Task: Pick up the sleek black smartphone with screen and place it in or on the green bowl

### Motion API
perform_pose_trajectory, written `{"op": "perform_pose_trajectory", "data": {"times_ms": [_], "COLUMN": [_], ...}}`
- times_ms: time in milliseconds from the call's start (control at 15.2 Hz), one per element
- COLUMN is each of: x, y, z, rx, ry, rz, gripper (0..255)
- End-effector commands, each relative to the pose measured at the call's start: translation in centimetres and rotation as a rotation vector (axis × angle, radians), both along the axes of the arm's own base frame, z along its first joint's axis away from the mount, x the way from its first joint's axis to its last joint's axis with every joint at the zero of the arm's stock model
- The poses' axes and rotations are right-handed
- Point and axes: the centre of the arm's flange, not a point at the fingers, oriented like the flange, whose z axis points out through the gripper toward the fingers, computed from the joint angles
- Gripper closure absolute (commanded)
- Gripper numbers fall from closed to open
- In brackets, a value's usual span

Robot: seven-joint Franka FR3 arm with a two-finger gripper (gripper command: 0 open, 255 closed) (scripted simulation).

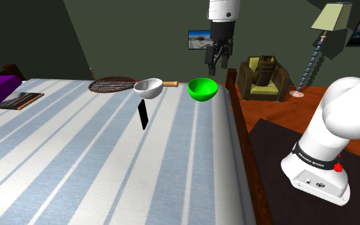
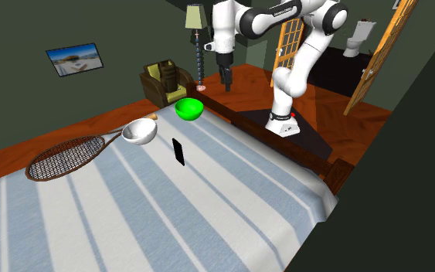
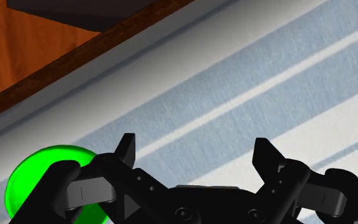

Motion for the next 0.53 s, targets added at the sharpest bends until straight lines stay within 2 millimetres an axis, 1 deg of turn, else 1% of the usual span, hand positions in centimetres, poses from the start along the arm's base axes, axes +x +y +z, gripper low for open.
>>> {"op": "perform_pose_trajectory", "data": {"times_ms": [0,462], "x": [2.0,9.0], "y": [1.3,6.2], "z": [-0.9,-4.5], "rx": [-0.002,-0.012], "ry": [-0.004,-0.017], "rz": [0.022,0.098], "gripper": [0,0]}}
